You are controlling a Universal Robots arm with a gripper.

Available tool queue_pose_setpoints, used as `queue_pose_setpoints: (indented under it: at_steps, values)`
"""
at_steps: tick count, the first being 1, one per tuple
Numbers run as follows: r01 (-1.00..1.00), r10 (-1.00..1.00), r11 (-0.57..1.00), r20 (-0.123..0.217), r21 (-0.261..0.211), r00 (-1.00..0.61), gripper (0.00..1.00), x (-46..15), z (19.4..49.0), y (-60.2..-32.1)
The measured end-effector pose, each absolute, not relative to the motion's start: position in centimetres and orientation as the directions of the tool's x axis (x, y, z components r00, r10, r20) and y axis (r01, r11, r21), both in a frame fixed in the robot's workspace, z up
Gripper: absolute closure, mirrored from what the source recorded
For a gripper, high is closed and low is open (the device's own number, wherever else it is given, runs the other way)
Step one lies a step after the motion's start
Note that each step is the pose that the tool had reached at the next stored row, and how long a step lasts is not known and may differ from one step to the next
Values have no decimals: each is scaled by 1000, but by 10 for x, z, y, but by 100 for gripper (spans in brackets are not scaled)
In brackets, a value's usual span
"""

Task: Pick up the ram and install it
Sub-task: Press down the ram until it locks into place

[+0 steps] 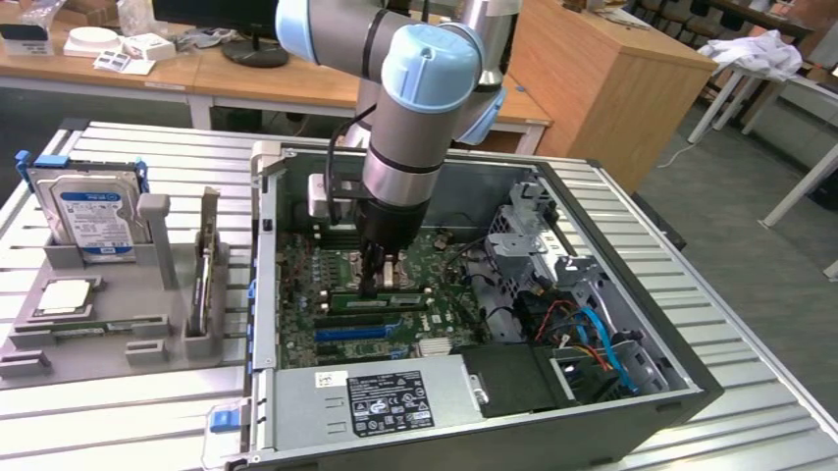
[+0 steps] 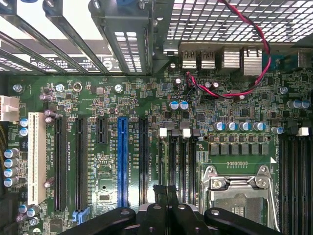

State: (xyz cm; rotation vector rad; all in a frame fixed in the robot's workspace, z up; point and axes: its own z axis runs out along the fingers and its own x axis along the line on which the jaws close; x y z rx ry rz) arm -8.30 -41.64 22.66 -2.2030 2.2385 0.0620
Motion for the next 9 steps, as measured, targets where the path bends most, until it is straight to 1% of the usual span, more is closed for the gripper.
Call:
queue_pose_setpoints:
  at_steps: [9]
  values:
    - [-999, -999, 16, -28, 28, -16, 89, -83, 226, -416]
